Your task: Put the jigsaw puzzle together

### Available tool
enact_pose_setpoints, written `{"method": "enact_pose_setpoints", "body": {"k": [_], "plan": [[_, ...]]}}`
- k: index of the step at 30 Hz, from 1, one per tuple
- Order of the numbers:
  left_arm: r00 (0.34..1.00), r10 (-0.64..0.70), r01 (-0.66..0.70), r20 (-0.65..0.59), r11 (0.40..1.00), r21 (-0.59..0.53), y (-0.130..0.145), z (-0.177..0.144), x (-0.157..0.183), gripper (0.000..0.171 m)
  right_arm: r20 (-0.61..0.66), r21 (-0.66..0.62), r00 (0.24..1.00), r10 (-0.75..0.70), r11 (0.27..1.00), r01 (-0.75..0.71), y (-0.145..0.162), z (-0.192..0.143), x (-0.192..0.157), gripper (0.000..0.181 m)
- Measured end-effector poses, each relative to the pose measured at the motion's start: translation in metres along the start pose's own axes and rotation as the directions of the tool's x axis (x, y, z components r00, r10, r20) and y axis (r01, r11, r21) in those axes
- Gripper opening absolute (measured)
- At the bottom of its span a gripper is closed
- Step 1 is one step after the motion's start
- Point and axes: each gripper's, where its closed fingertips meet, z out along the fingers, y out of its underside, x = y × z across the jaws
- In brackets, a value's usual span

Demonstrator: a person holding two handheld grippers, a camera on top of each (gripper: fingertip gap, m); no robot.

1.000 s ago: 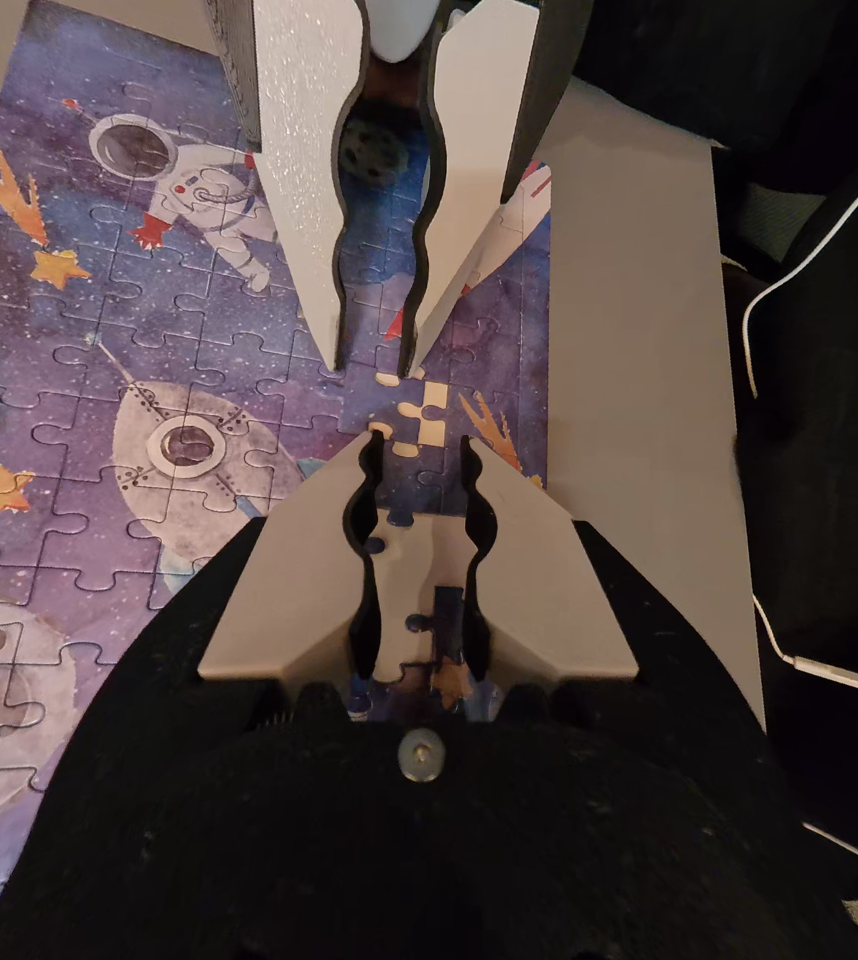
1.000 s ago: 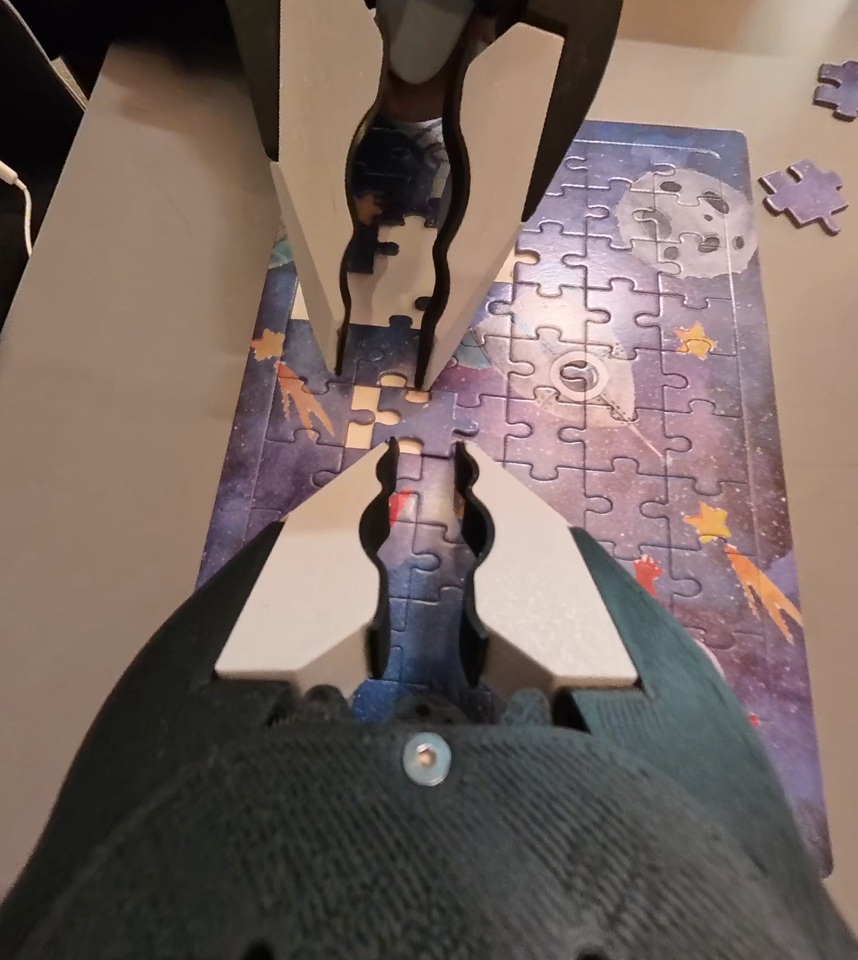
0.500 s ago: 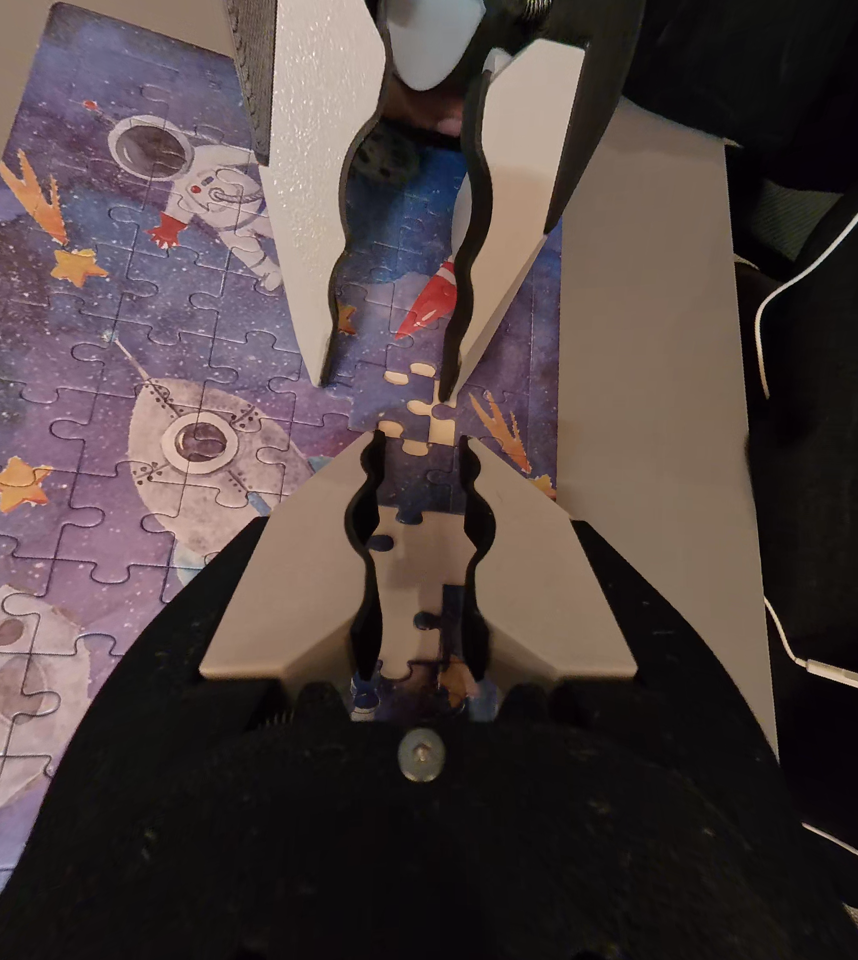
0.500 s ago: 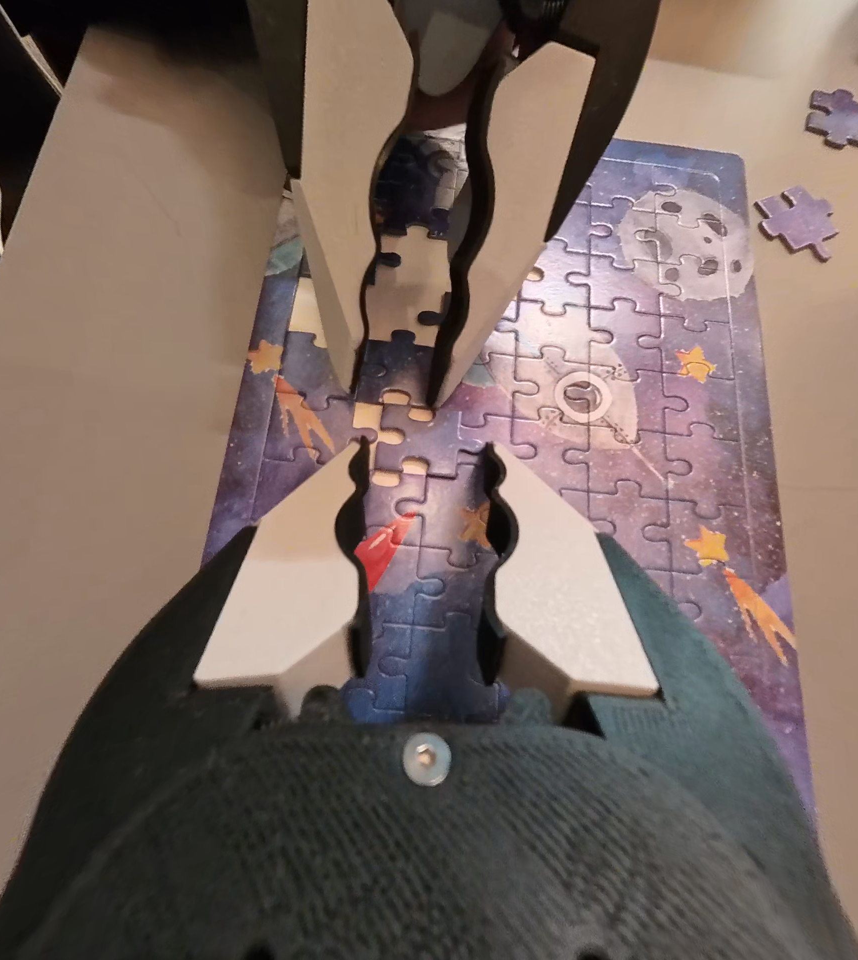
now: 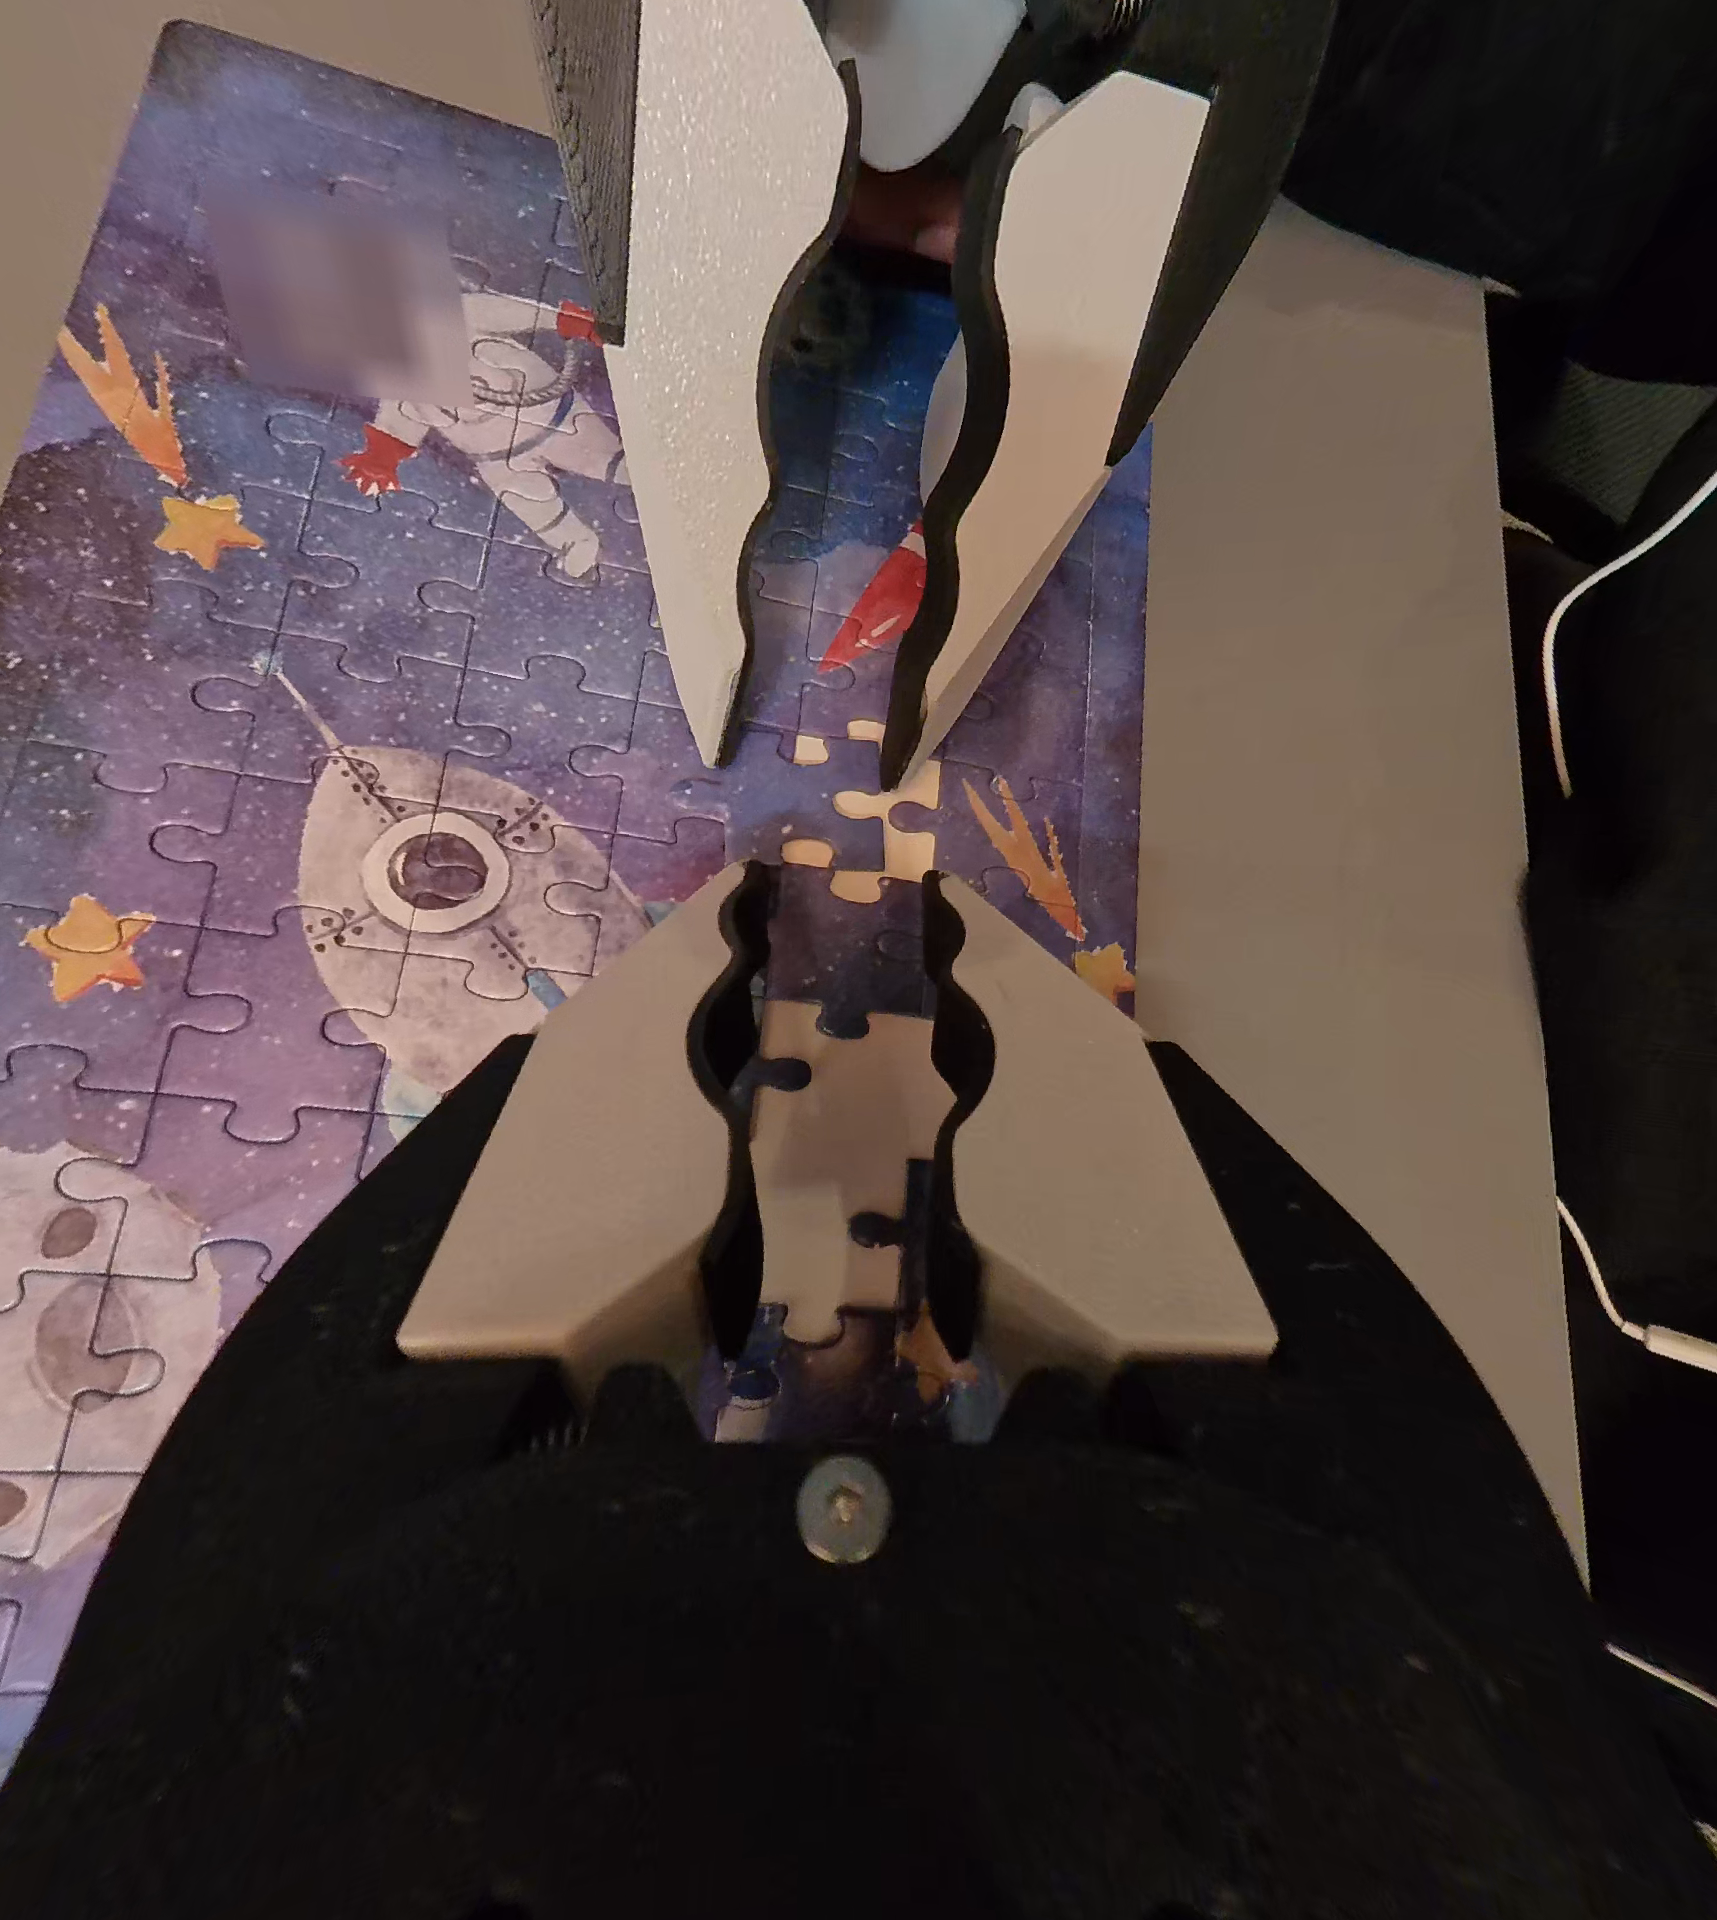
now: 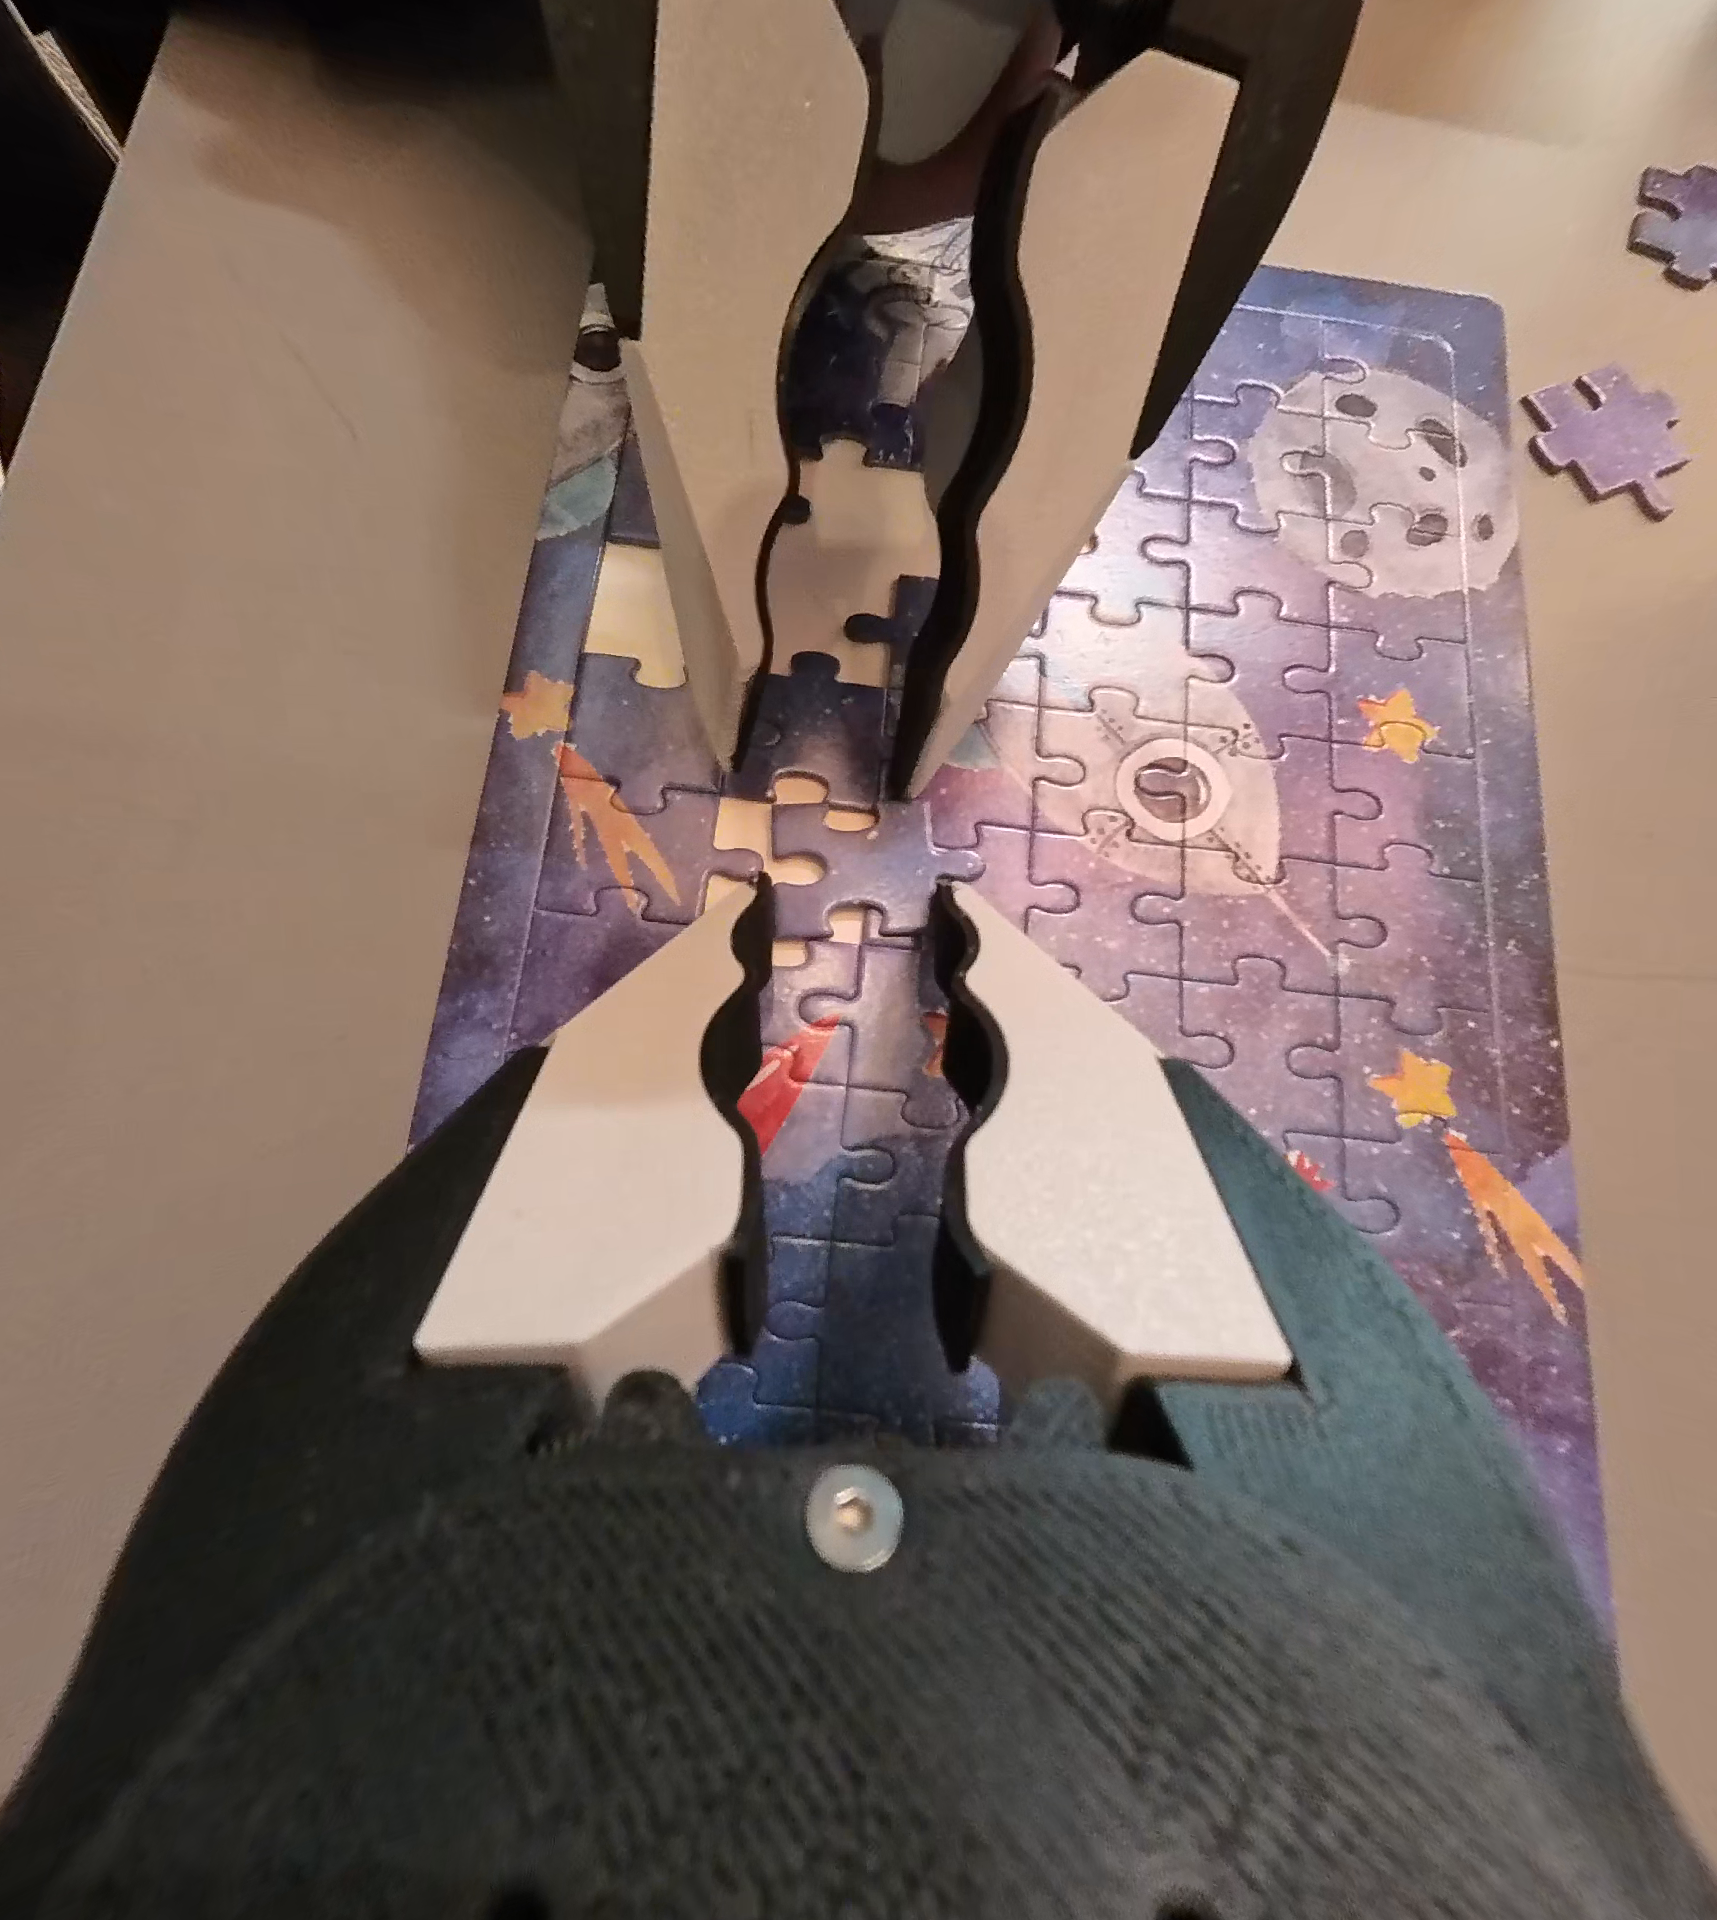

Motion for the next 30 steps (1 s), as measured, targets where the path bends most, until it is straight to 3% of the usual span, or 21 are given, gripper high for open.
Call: {"method": "enact_pose_setpoints", "body": {"k": [12,23,30], "plan": [[0.999,0.015,-0.015,0.030,1.000,0.001,0.000,-0.001,-0.005,0.026,0.007,-0.011,1.000,-0.016,1.000,0.016,-0.004,-0.002,-0.007,0.030],[0.999,0.026,-0.026,0.031,1.000,0.002,0.000,0.001,-0.004,0.027,-0.042,-0.109,0.996,0.073,0.991,-0.078,0.000,0.001,-0.009,0.030],[0.999,0.038,-0.038,0.038,0.999,0.000,0.000,0.001,-0.004,0.027,-0.027,-0.107,0.994,0.110,0.988,-0.112,0.000,-0.001,-0.011,0.030]]}}
